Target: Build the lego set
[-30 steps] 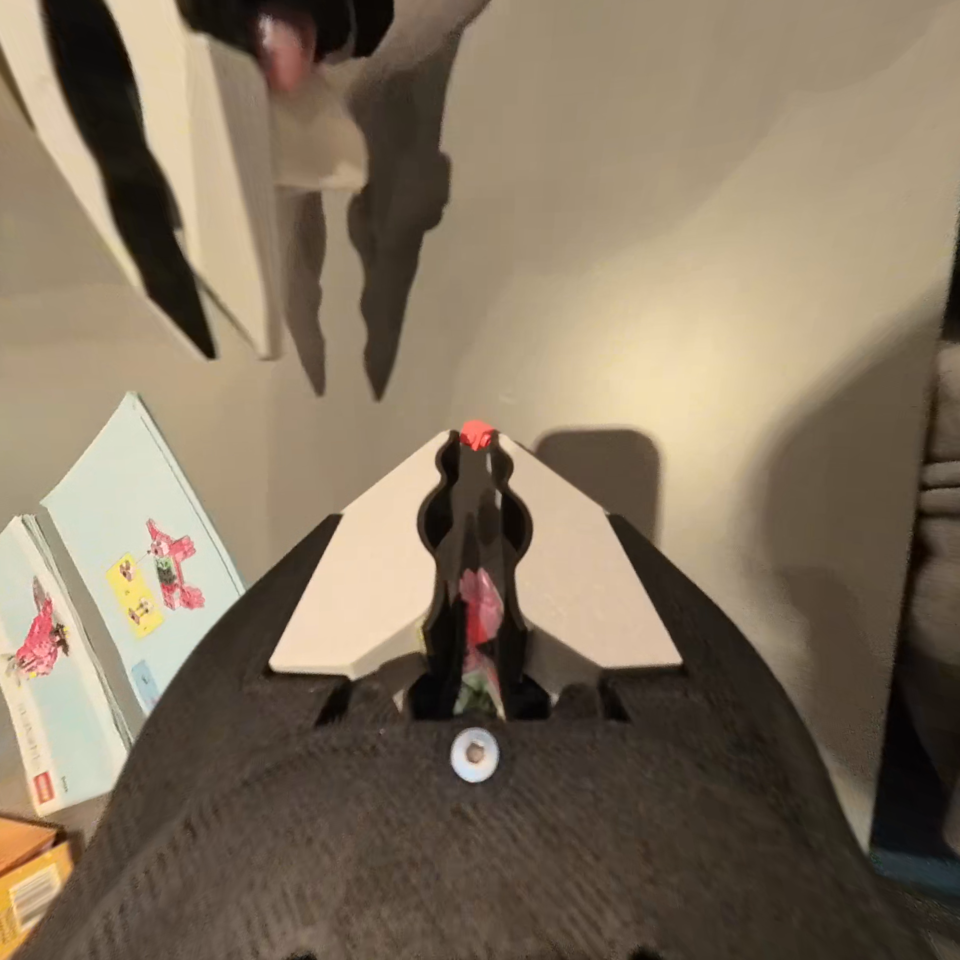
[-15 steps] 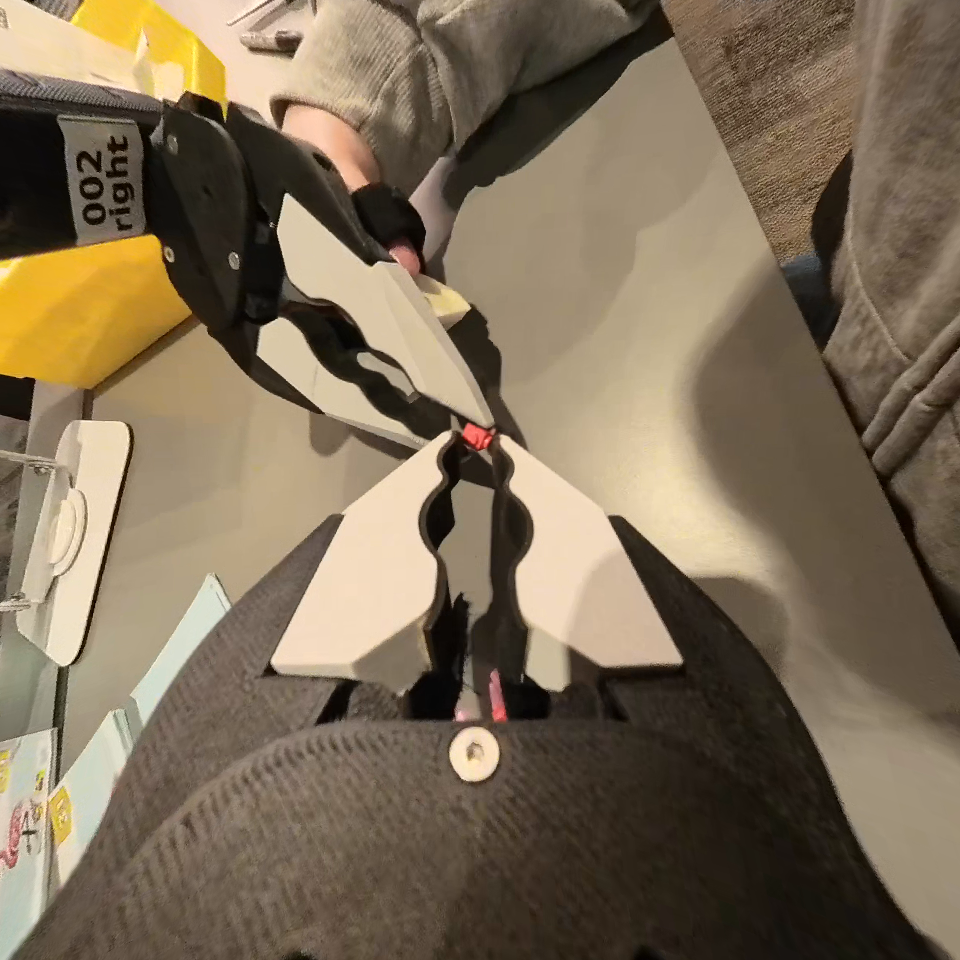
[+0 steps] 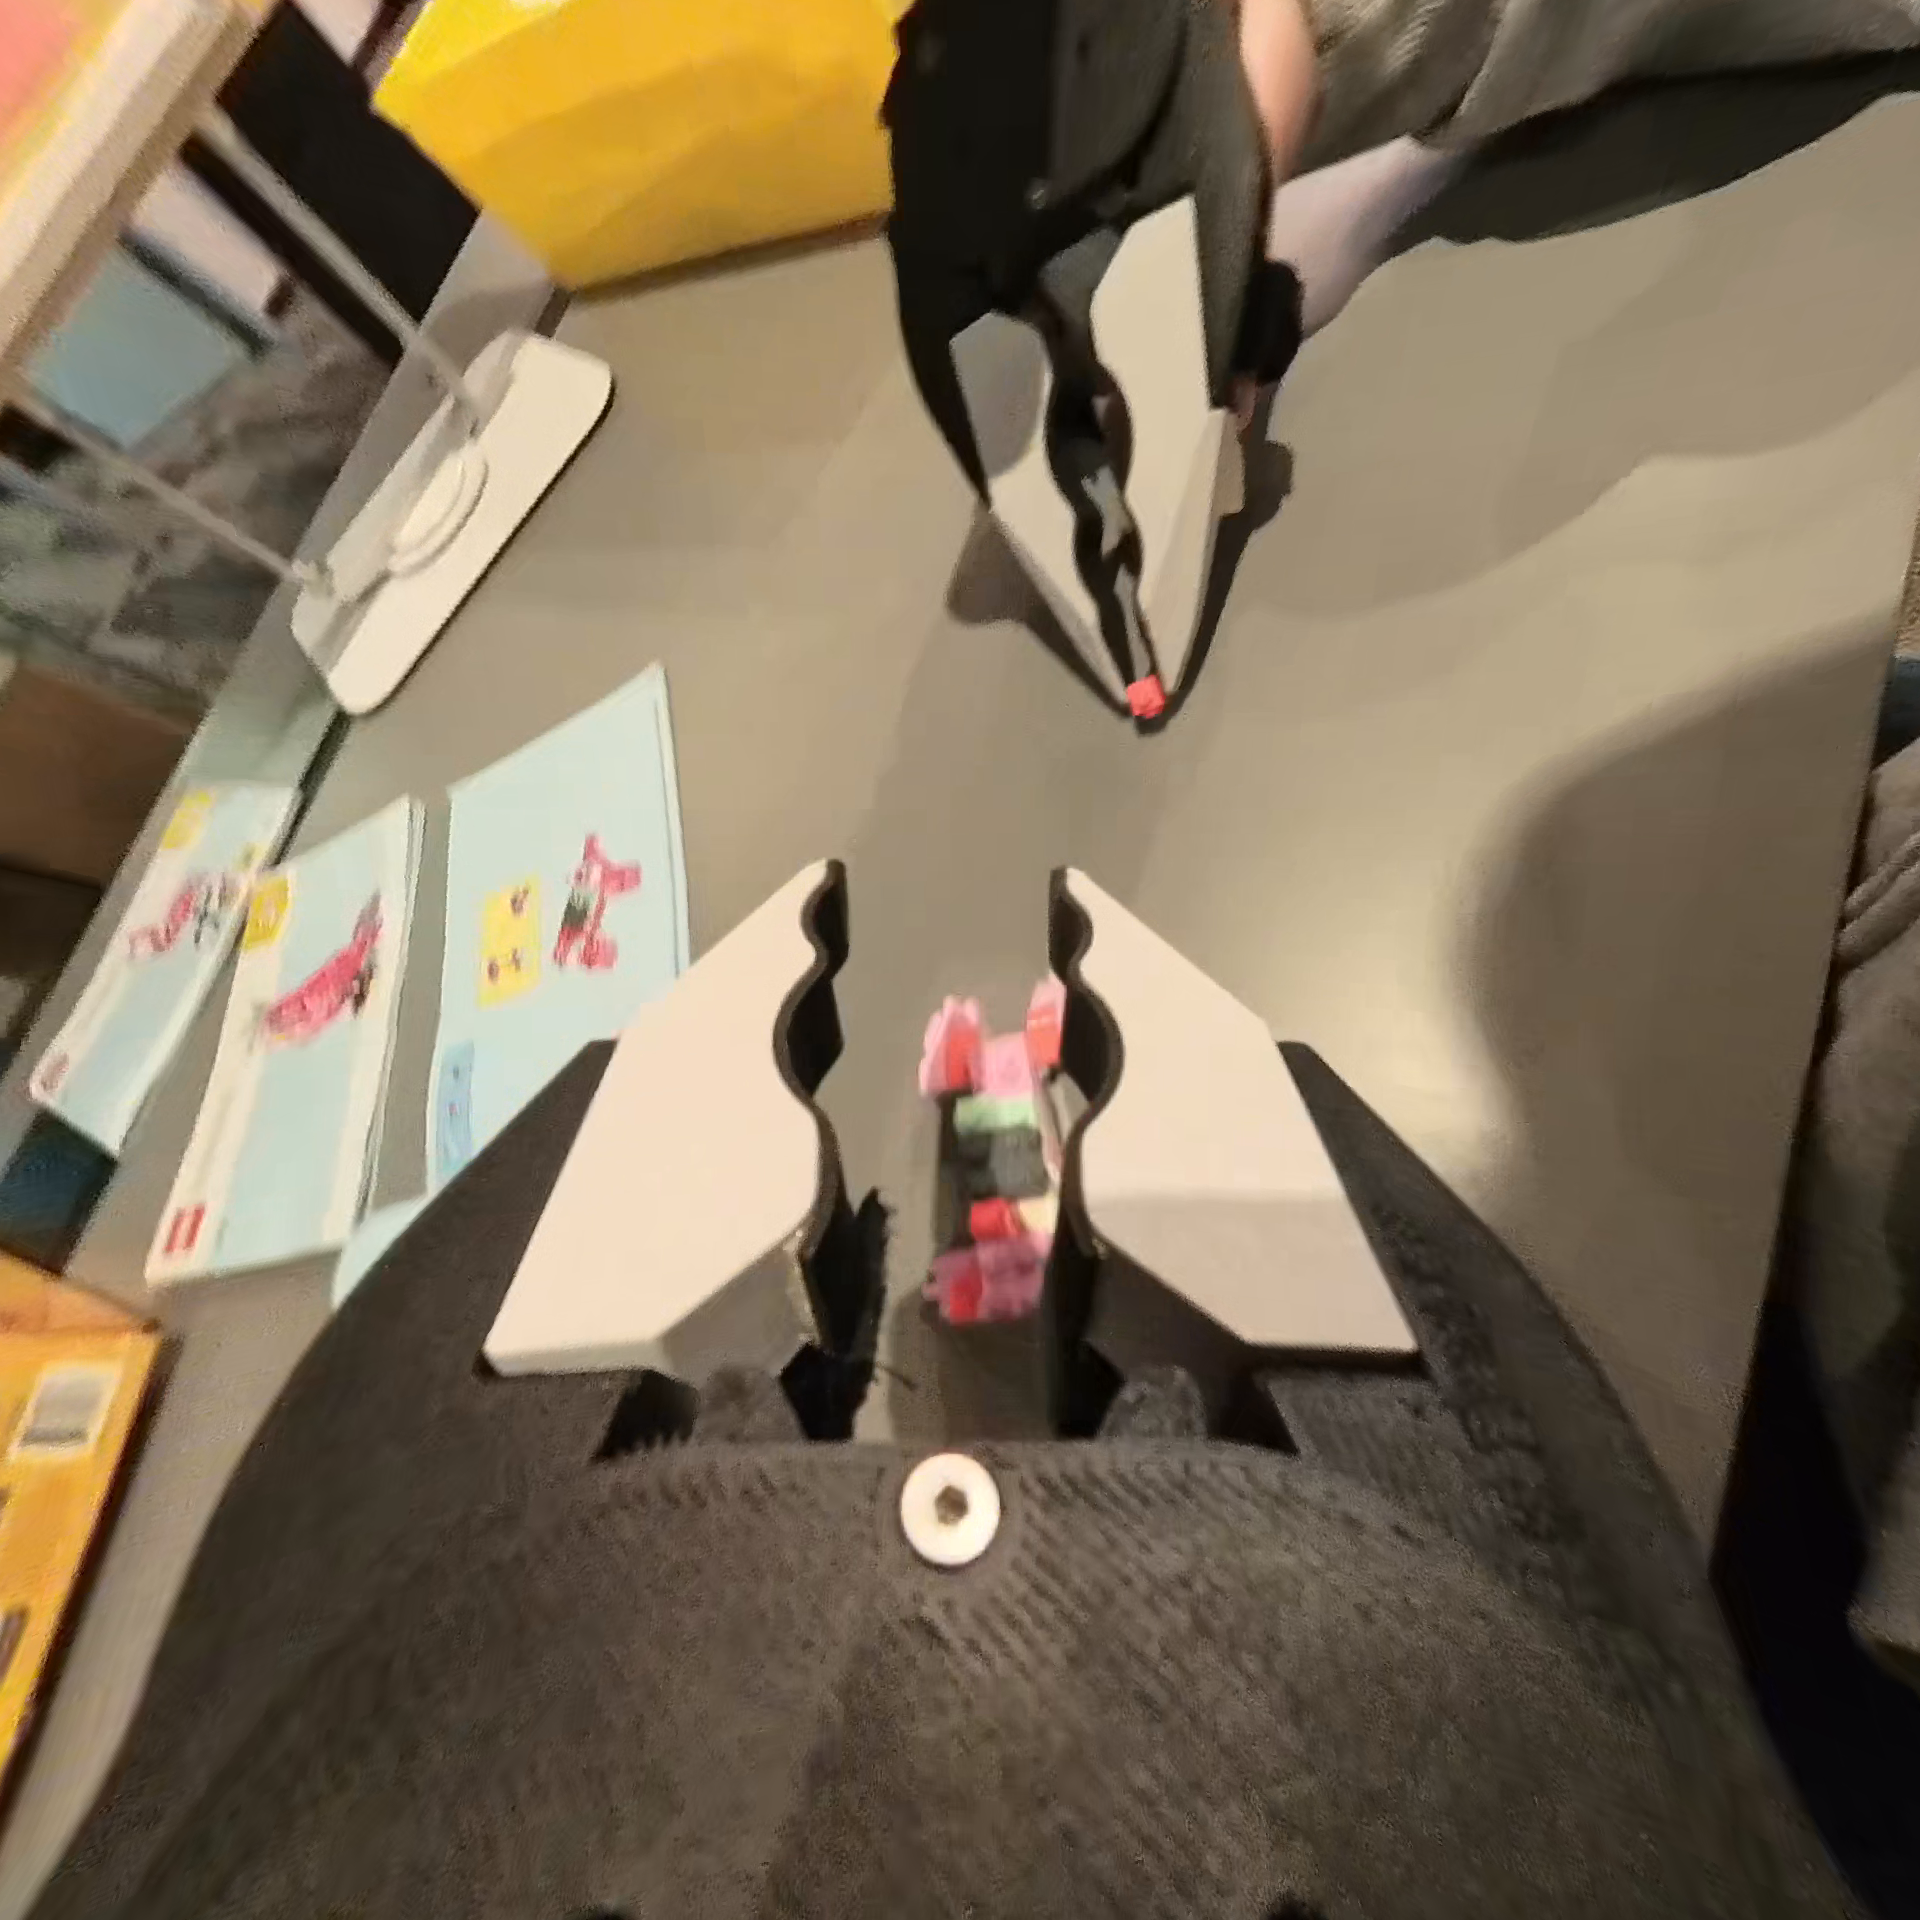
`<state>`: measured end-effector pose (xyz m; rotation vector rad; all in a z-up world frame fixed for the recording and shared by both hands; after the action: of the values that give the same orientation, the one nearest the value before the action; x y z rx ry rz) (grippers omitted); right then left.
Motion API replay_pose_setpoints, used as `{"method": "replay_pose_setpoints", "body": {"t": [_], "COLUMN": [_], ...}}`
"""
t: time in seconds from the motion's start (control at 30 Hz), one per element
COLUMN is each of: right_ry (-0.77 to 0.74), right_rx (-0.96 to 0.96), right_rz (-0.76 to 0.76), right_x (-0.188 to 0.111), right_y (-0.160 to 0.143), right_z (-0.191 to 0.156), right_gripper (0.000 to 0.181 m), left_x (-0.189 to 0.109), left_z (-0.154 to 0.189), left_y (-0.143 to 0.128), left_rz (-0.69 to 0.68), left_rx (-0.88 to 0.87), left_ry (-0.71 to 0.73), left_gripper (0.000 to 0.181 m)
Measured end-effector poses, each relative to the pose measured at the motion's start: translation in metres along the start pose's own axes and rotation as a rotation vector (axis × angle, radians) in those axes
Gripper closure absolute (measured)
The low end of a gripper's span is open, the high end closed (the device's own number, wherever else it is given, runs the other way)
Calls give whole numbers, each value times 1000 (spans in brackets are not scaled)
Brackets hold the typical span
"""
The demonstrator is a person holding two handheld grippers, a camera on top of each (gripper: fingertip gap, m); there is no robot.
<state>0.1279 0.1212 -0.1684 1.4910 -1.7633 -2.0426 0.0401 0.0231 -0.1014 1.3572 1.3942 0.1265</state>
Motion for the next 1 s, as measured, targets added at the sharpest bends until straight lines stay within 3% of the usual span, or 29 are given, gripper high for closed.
{"method": "replay_pose_setpoints", "body": {"t": [0.2,0.47,0.7,0.8,0.87,1.0], "right_ry": [-16,-31,-41,-179,-238,-282], "right_rx": [-43,-54,-23,27,15,-254], "right_rz": [-30,-26,39,163,231,81], "right_x": [-1,-5,-11,-12,0,42], "right_y": [-4,-6,-3,22,45,68], "right_z": [2,4,5,12,5,-13], "right_gripper": [174,166,142,138,134,133], "left_x": [-22,-28,-26,-27,-28,-26], "left_z": [2,7,18,15,14,18], "left_y": [-20,-25,-15,-21,-27,-37], "left_rz": [-22,-43,18,14,37,42], "left_rx": [-155,-201,-305,-355,-385,-439], "left_ry": [21,19,-32,33,45,-6], "left_gripper": [142,136,100,81,79,77]}}
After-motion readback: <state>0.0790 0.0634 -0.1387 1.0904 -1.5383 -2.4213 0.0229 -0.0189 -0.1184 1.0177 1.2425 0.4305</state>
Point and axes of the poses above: each gripper's, where its closed fingertips meet, x out along the fingers, y out of its top, z = x × y across the jaws, the point moved 4 cm from there along -x, back along the fingers, and after that the axes turned 5 degrees about -y, right-handed, at the moved point
